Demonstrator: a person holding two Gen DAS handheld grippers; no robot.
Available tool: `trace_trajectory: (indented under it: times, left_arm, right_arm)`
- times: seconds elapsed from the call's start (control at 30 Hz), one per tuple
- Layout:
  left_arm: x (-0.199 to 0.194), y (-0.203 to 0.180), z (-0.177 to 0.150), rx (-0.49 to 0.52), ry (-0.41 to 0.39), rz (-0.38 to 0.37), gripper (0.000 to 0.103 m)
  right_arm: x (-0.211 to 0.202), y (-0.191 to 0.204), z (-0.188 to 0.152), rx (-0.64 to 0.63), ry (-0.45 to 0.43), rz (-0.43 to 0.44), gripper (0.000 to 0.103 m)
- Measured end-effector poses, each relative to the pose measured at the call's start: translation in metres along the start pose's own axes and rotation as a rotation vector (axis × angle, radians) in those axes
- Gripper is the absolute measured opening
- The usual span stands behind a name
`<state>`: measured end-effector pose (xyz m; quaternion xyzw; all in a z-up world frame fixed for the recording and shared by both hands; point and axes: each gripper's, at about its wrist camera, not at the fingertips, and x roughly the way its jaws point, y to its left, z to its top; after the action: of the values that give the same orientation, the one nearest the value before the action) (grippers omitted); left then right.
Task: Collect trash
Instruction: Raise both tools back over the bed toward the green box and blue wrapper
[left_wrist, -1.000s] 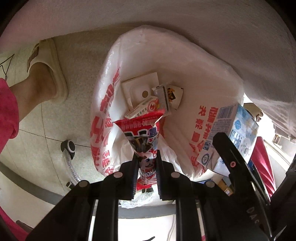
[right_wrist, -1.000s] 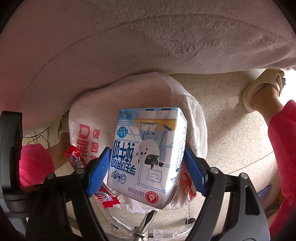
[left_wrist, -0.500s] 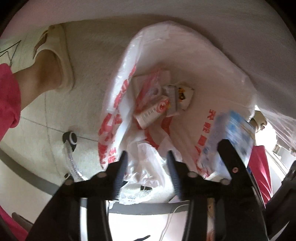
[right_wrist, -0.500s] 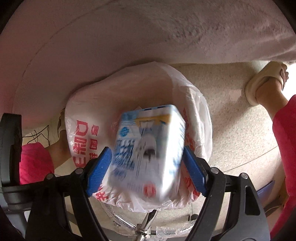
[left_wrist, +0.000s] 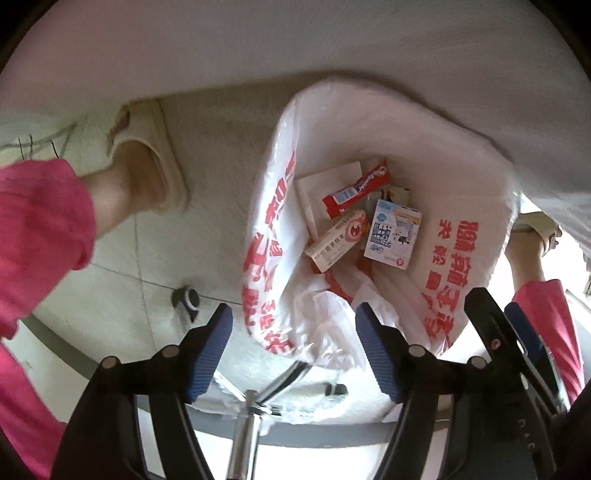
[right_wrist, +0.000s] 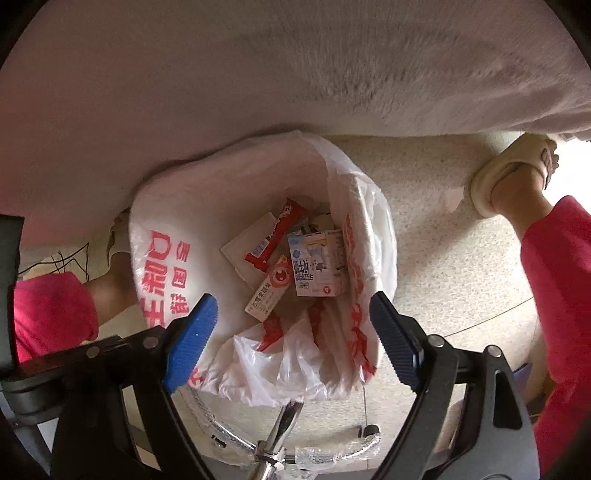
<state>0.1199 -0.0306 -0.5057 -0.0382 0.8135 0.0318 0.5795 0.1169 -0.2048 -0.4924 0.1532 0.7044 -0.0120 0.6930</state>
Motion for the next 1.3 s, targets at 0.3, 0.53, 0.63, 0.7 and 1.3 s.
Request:
trace_trajectory:
  times: [0.3,0.53,0.63,0.7,1.3]
  left_arm:
    - [-0.065,-0.001,-0.039,0.101,-0.194,0.033,0.072]
    - [-0.118,0.000,-0.062,0.148,-0.351,0.055,0.072]
    - [-0.146,0.006,-0.069,0.145,-0.408,0.006,0.082]
    - [-0.163,0.010,-0.072,0.133,-0.466,0.006,0.088]
    - [-0.301,0.021,-0.068,0.312,-0.614,-0.098,0.091]
  right_arm:
    - [-0.070,0.016,-0.022,-0.086,-0.163,-0.001,0.085]
    - [-0.137,0.039,-0.044,-0.230,-0.327,-0.039,0.091]
    - [-0.165,0.045,-0.050,-0.261,-0.371,-0.009,0.094]
    - [-0.181,0.046,-0.051,-0.267,-0.405,0.006,0.094]
    - [-0.289,0.089,-0.015,-0.522,-0.565,-0.018,0.095]
